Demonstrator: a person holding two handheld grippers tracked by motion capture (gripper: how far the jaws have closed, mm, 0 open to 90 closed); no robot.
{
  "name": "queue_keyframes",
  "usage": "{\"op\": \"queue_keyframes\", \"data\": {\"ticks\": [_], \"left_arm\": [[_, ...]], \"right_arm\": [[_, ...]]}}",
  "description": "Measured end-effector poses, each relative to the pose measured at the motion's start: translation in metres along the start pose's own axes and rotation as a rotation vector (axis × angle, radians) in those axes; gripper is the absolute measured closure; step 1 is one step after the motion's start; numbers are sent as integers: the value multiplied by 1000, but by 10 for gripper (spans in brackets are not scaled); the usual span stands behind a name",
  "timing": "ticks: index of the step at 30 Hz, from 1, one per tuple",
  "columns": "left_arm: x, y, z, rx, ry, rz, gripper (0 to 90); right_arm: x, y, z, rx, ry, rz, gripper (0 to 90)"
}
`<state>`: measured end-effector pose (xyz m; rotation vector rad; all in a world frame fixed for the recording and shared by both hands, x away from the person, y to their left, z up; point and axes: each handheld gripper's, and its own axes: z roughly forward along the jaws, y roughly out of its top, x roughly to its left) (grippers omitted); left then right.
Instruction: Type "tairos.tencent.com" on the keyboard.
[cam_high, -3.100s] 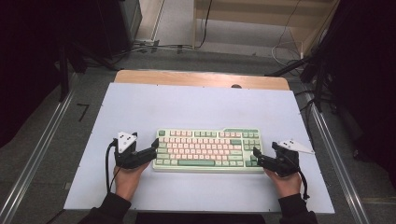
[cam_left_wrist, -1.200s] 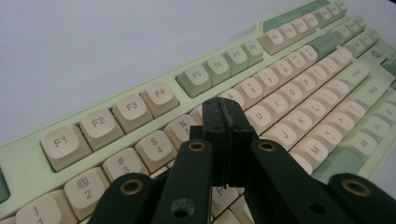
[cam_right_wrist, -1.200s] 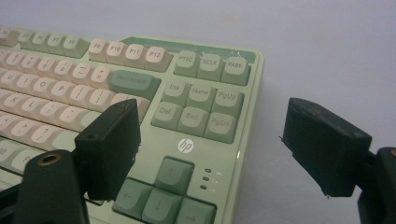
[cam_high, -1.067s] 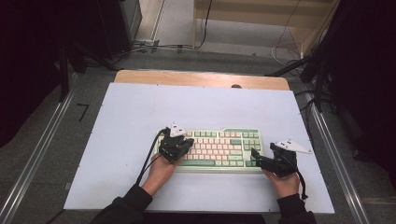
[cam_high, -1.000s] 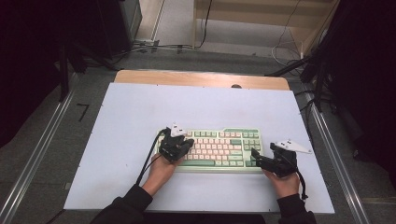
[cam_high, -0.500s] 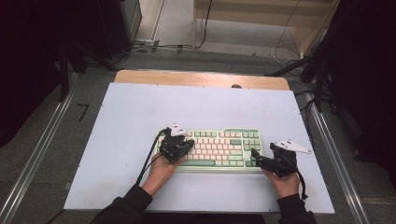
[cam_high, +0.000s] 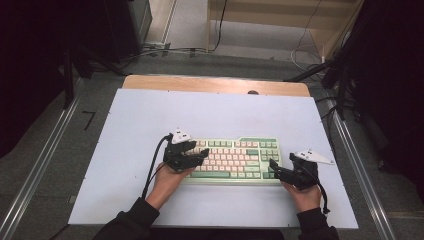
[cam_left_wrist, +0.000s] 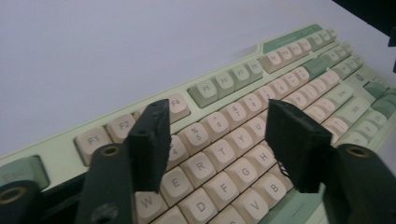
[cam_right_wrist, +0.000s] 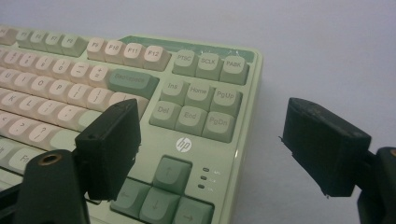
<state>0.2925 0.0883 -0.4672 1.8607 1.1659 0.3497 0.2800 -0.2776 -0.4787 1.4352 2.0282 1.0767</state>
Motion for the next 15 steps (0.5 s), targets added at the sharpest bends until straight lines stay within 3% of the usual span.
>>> {"op": "queue_keyframes", "data": {"ticks": [4,5,7,15], "left_arm": [[2,-1,-5,-7,23,10,303],[3,-1,-7,-10,29,4,247],[5,-2,-10,-15,30,-7,216],[17,-9,-27,-52,72,-41,192]], "right_arm": [[0,0,0,0,-1,1,173],[-1,0,0,1,-1,2,174],[-1,0,0,1,-2,3,174],[0,0,0,2,-1,-4,173]]}}
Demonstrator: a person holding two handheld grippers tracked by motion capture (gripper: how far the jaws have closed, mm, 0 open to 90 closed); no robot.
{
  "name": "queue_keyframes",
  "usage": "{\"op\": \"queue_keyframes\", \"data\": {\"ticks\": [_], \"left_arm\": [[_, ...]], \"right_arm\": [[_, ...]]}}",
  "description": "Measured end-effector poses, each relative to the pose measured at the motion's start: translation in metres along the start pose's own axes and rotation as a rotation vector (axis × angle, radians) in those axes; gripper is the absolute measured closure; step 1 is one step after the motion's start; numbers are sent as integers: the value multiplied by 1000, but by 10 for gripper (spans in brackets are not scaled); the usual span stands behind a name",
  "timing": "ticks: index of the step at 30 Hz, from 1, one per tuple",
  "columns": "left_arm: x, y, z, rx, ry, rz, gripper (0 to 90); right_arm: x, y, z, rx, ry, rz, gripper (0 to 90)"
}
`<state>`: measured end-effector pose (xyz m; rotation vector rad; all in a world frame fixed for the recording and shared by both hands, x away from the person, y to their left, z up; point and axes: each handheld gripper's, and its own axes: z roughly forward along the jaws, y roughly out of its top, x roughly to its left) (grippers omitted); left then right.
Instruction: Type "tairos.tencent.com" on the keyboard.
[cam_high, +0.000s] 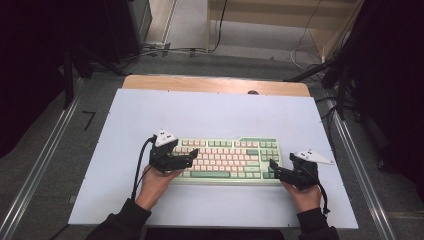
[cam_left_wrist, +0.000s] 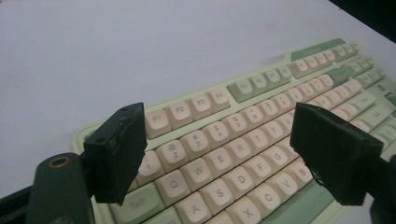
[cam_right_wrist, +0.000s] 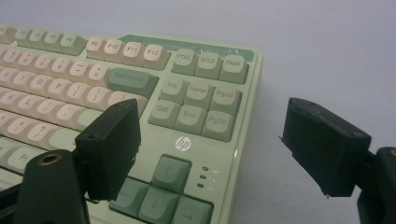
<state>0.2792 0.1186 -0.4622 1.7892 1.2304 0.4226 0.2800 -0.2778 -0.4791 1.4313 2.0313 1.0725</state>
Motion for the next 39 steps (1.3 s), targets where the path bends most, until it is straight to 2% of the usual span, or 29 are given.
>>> {"op": "queue_keyframes", "data": {"ticks": [4,6,10,13,14,16,20,27,29,39], "left_arm": [[5,-5,-6,-26,25,-15,235],[7,-7,-8,-39,37,-16,291],[7,-12,-13,-49,43,-5,349],[10,-16,-16,-57,20,-14,488],[11,-17,-17,-54,11,-20,614],[13,-19,-17,-39,1,-21,725],[12,-22,-14,-4,-13,-2,900],[9,-26,-7,52,-19,5,900],[9,-27,-5,67,-10,9,900],[11,-29,0,114,2,2,900]], "right_arm": [[0,0,0,1,0,0,173],[0,0,0,0,-3,-2,173],[-1,0,-1,0,-3,-1,173],[0,0,-1,-1,-3,-2,173],[0,0,0,0,-2,-2,173],[1,0,0,2,-2,-4,173],[1,0,0,2,-2,-6,174],[1,0,0,2,-4,-9,173],[1,0,0,3,-3,-8,174],[2,-1,0,4,-2,-8,174]]}}
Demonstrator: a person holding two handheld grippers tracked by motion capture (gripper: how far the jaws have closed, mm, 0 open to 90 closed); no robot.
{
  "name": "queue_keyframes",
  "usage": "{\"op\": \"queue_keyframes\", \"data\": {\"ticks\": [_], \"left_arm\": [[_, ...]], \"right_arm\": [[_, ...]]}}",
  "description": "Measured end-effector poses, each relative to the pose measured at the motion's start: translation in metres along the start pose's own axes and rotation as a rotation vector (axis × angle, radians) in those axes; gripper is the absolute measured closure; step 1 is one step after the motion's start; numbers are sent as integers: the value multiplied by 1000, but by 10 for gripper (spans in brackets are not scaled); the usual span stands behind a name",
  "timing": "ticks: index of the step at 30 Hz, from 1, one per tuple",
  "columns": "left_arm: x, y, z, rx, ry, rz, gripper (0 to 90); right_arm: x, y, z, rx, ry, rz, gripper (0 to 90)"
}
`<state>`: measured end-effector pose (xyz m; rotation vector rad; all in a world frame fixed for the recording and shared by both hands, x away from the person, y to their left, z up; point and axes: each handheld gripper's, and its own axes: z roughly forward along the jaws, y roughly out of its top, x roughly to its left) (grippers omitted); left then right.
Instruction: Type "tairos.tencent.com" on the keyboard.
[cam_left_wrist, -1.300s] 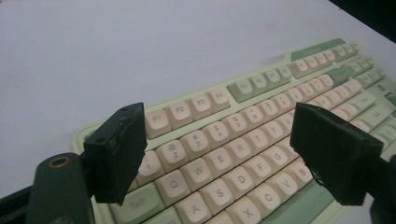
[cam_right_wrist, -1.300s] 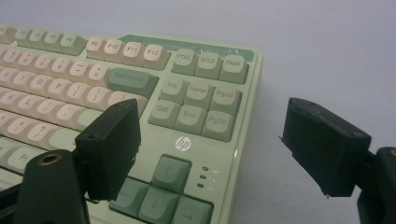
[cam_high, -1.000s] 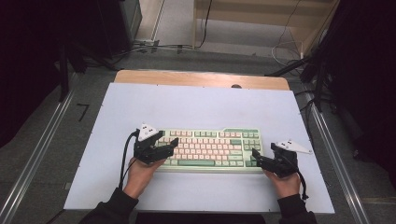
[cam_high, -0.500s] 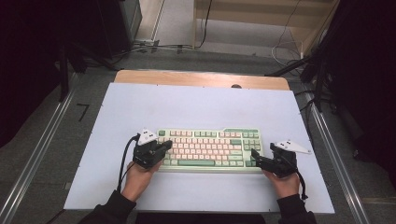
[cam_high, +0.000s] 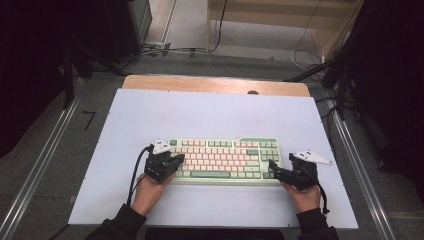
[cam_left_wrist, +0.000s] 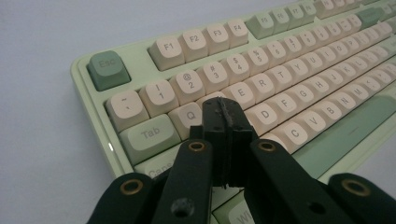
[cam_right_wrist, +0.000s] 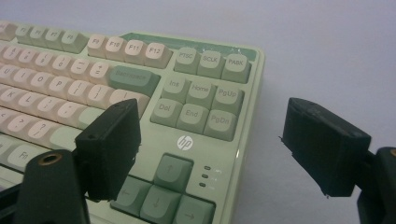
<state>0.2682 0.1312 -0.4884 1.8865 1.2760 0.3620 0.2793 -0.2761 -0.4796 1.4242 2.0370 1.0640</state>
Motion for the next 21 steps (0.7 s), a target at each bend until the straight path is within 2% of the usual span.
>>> {"op": "queue_keyframes", "data": {"ticks": [4,7,8,9,10,11,12,13,15,18,21], "left_arm": [[-1,-1,2,26,5,2,900],[-2,-1,1,16,-5,-3,900],[-1,-1,-1,-13,-24,-10,878],[-1,0,-3,-30,-40,-17,806],[1,3,-10,-91,-81,-42,724],[1,3,-10,-91,-81,-42,628],[1,4,-14,-126,-66,-47,543],[1,4,-14,-126,-66,-47,473],[1,4,-15,-144,-35,-48,368],[0,4,-15,-153,-2,-47,308],[1,3,-14,-154,9,-45,300]], "right_arm": [[0,0,0,1,0,-1,174],[0,0,0,1,0,0,174],[0,0,0,0,0,0,174],[0,0,0,-1,0,-1,175],[0,0,0,-1,-1,-2,176],[-1,0,0,-2,0,-1,176],[-1,0,0,-1,1,0,177],[-1,0,0,0,2,1,179],[0,0,0,-3,3,-3,188],[2,0,0,-8,7,-9,206],[6,3,0,-18,26,-7,265]]}}
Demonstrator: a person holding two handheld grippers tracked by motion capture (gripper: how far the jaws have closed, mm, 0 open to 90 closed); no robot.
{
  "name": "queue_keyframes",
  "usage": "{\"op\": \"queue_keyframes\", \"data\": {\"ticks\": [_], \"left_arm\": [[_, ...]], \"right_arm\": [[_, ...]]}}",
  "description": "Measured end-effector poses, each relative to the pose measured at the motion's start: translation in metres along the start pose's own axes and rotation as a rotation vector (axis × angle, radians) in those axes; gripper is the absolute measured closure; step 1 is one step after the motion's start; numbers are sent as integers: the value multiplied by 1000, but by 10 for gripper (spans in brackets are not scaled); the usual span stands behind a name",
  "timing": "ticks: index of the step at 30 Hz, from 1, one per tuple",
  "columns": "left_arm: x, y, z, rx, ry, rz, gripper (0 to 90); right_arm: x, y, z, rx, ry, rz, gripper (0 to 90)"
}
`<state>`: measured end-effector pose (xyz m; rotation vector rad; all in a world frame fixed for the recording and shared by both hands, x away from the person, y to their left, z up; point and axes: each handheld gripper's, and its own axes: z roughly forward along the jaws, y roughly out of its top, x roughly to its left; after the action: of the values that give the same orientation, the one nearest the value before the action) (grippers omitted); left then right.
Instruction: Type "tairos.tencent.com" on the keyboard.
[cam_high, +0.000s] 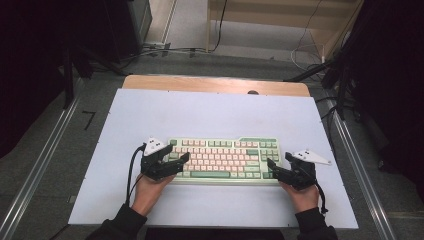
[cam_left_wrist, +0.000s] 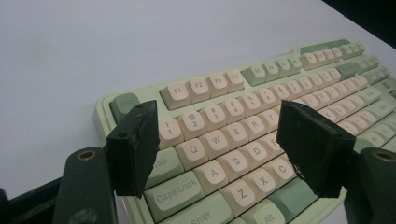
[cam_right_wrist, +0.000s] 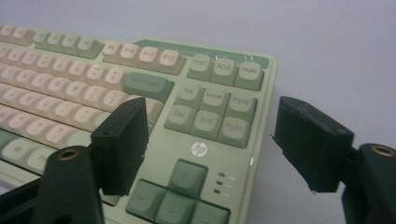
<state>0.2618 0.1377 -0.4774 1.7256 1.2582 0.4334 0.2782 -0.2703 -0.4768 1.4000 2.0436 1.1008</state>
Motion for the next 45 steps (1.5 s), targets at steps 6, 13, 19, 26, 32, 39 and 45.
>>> {"op": "queue_keyframes", "data": {"ticks": [6,13,19,26,32,39,45], "left_arm": [[1,-1,1,-1,14,0,302],[1,-1,1,0,25,2,318],[0,-1,3,4,26,10,319],[0,-2,4,11,26,19,316],[0,-2,4,15,22,23,312],[0,-2,5,17,21,21,312],[-1,-2,5,19,20,22,312]], "right_arm": [[17,13,10,7,43,-16,316],[35,22,19,3,57,-21,428],[51,30,29,6,104,-48,658],[79,39,44,13,174,-94,873],[106,40,62,62,228,-147,873],[114,39,76,123,218,-152,873],[117,38,80,145,215,-155,872]]}}
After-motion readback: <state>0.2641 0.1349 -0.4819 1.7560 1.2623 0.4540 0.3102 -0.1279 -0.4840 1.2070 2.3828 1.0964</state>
